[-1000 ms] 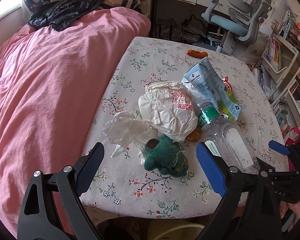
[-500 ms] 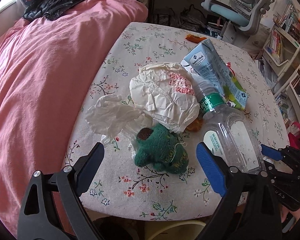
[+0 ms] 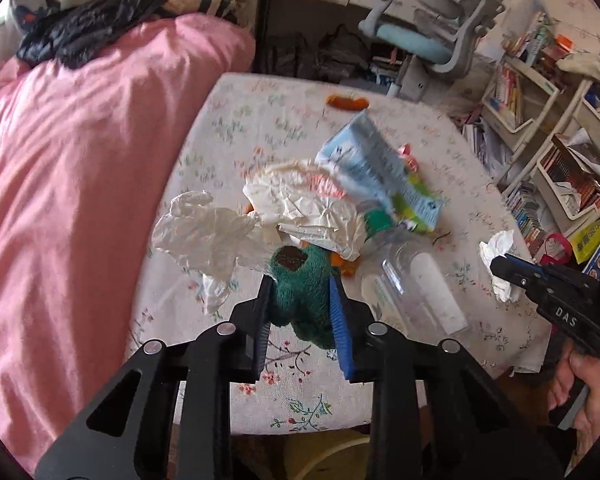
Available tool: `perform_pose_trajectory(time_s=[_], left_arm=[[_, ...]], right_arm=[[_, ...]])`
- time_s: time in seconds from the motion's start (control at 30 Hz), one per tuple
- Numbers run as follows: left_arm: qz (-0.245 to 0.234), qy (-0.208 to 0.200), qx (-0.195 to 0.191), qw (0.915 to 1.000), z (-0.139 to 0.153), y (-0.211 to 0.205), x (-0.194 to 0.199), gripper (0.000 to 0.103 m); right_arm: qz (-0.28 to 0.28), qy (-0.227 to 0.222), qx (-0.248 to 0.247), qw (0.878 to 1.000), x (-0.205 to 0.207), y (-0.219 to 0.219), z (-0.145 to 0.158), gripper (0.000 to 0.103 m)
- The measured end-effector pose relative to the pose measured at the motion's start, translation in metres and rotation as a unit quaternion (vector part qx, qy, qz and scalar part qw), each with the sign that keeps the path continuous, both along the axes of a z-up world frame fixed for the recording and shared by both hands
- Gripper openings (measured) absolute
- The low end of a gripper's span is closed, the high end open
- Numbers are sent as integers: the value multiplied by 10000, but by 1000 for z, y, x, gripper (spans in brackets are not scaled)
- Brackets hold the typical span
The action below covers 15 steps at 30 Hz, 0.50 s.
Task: Collect trash
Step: 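Grasp the green fuzzy plush with the left gripper while the right gripper grasps a white tissue, then lift the green plush and white tissue off the table with both grippers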
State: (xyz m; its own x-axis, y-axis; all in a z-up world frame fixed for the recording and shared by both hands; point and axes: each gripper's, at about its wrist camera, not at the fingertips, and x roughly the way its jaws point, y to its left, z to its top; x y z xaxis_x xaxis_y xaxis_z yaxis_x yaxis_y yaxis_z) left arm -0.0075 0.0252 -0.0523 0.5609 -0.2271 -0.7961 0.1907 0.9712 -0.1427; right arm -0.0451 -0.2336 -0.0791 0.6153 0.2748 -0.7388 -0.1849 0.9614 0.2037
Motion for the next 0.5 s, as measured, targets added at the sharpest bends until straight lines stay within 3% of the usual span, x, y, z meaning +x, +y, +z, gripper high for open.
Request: perform_pose_trajectory(time_s=[0.07, 0.17, 0.27, 0.37, 0.43, 0.5], left_arm=[[11, -41, -115, 9999, 5, 4, -1, 26], [24, -58, -596, 9982, 11, 11, 0, 26], [26, -298, -615, 9977, 18, 11, -3, 26], [-107, -644, -1009, 9928, 32, 13, -11, 26], [-40, -874, -645, 9941, 37, 9, -14, 26], [36, -808, -365, 9961, 33, 6, -12, 26]], right_arm=[[19, -73, 220, 9997, 0, 0, 8, 9], [39, -206, 371, 9991, -2, 1, 15, 9], [30, -337, 423, 9985, -2, 1, 18, 9], [-3, -464, 464, 9978, -4, 0, 21, 9], [-41, -512, 478, 9975, -5, -2, 22, 9], [-59, -555, 510, 9971, -6, -4, 24, 9]])
